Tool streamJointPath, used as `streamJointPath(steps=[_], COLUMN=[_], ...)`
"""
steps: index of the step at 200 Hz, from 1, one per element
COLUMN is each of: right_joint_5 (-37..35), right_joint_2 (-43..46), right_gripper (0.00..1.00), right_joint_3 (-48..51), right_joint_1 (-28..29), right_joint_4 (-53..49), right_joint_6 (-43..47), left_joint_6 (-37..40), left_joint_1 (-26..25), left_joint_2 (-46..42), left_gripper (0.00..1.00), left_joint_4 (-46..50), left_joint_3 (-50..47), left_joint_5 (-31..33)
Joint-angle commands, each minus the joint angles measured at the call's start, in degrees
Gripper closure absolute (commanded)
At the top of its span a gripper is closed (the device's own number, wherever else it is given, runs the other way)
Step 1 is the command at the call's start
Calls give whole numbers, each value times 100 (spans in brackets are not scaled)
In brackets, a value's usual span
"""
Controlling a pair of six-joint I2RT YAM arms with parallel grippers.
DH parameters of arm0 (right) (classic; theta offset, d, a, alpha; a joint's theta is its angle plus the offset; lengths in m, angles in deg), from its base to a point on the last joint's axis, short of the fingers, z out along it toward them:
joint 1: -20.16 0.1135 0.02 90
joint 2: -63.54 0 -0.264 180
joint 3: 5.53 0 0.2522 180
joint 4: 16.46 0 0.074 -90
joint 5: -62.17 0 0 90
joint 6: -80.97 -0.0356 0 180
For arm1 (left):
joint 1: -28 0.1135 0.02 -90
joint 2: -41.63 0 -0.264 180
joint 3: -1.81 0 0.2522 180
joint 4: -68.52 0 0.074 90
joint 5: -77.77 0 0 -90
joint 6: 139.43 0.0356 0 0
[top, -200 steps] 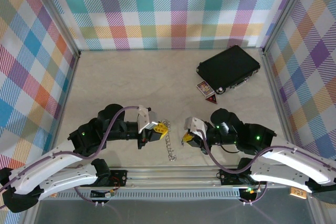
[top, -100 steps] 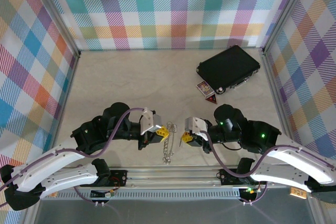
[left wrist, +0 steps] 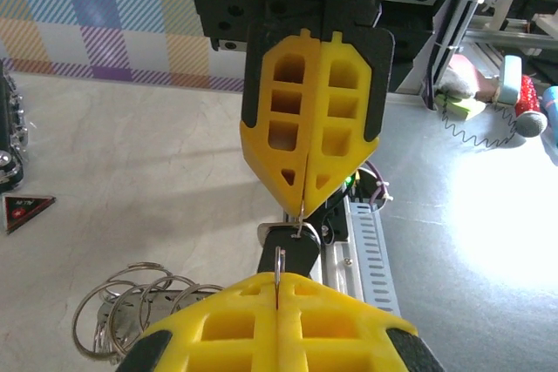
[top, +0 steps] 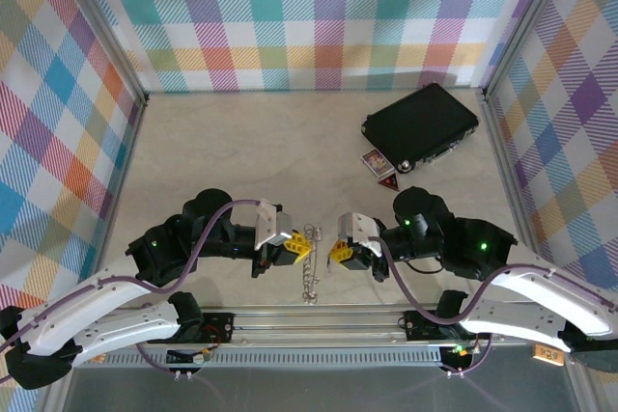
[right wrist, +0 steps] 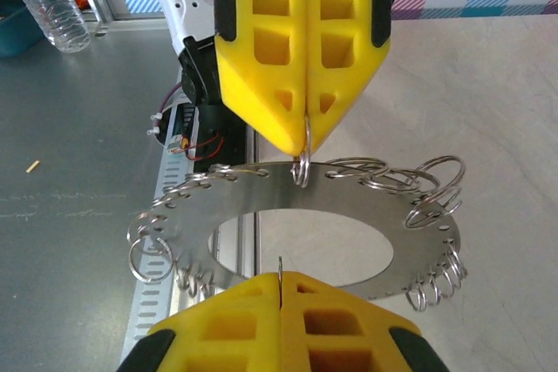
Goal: Put the keys on the keyring
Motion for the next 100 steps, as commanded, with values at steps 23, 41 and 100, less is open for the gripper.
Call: streamJointPath(steps=[23, 41, 100], right_joint_5=[206, 212, 388], right_joint_2=[-145, -143, -248], right_gripper=[100, 100, 100], right_joint_3=[-247, -273, -336], right_joint_1=[-55, -64, -74], right_joint_4=[117, 146, 249], right_joint_6=[-57, -63, -98], left_joint_6=[-4, -3, -12], left_joint_1=[26, 33, 33], left_joint_2=[-84, -82, -36], left_gripper=[100, 100, 100], left_joint_4=[-373, -379, -399], left_joint_3=[-46, -46, -81], left_joint_5=[-290, -350, -276])
